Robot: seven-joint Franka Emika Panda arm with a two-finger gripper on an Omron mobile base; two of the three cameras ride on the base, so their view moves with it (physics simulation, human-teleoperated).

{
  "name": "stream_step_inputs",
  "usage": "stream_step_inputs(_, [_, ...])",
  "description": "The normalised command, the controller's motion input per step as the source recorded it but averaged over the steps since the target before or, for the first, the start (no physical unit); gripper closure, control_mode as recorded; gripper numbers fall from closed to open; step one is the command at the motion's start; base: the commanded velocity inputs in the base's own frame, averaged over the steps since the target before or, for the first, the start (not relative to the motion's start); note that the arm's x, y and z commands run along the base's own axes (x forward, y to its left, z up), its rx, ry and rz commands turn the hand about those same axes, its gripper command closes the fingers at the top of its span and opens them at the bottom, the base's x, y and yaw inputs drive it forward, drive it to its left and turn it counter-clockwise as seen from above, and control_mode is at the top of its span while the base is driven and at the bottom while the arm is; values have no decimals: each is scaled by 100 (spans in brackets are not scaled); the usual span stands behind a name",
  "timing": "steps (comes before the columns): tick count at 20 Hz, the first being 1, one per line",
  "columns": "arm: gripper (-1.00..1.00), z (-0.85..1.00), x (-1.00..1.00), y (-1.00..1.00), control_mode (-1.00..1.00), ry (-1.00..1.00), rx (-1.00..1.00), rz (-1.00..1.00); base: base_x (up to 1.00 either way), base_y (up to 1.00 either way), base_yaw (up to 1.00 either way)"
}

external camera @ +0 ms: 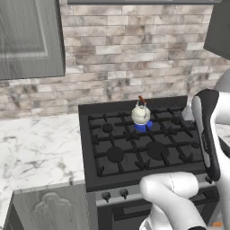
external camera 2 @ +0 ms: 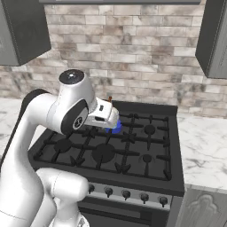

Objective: The kettle is done boiling. Turn off the stove, then wait for 300 timesteps before moving the kettle to the dining table.

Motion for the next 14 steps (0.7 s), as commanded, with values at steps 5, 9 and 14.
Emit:
stream_step_inputs(5, [-100, -10, -50, -40, -100, -13, 0, -3, 0, 0, 0])
stream_step_inputs(9, [-100, -15, -50, -36, -100, -14, 0, -3, 0, 0, 0])
stream_step_inputs(14, [-100, -14, -48, -31, -100, -15, 0, -2, 0, 0, 0])
